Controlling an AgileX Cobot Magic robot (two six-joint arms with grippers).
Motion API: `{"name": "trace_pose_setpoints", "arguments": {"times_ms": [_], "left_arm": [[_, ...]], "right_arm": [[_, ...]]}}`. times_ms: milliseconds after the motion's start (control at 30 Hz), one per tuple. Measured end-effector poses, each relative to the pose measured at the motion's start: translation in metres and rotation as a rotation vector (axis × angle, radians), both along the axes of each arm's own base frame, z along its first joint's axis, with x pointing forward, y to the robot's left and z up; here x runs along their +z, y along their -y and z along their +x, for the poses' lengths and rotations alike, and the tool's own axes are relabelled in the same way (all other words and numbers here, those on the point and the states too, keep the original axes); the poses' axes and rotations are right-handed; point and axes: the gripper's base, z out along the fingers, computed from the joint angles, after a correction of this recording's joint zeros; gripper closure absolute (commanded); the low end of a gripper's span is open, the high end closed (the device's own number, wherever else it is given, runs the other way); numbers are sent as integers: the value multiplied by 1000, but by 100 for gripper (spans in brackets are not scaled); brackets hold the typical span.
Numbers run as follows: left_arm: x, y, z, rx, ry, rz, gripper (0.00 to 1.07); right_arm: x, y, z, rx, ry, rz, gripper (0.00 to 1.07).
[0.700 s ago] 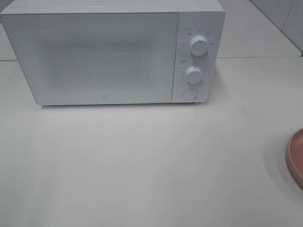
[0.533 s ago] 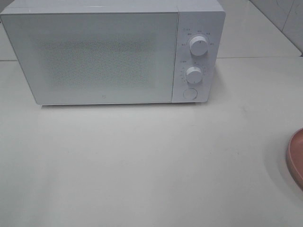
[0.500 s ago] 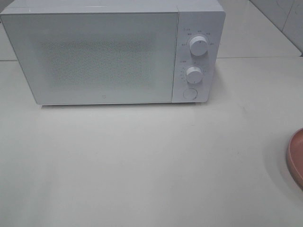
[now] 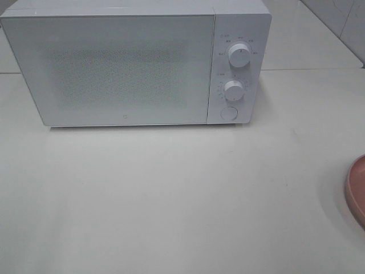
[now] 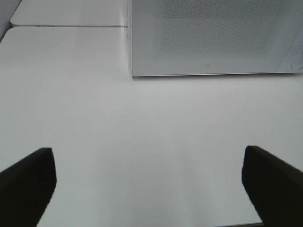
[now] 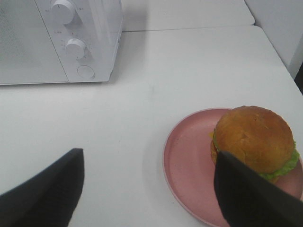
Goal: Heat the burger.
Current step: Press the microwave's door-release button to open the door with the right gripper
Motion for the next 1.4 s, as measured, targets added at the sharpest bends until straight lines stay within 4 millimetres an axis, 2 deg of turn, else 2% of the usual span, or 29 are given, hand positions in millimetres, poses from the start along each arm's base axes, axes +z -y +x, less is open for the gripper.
{"name": "trace_pose_setpoints", "arguments": {"times_ms": [200, 267, 500, 1400], "left_arm": [[0, 0, 0, 0, 0, 0, 7], [0, 0, 0, 0, 1, 0, 7], [0, 0, 0, 0, 2, 0, 7], [0, 0, 0, 0, 2, 0, 7]], "right_arm": [[5, -1, 13, 2, -53, -5, 34], [6, -1, 23, 3, -83, -8, 34], [11, -2, 38, 5, -61, -8, 34], [-17, -7, 107, 20, -8, -9, 34]]}}
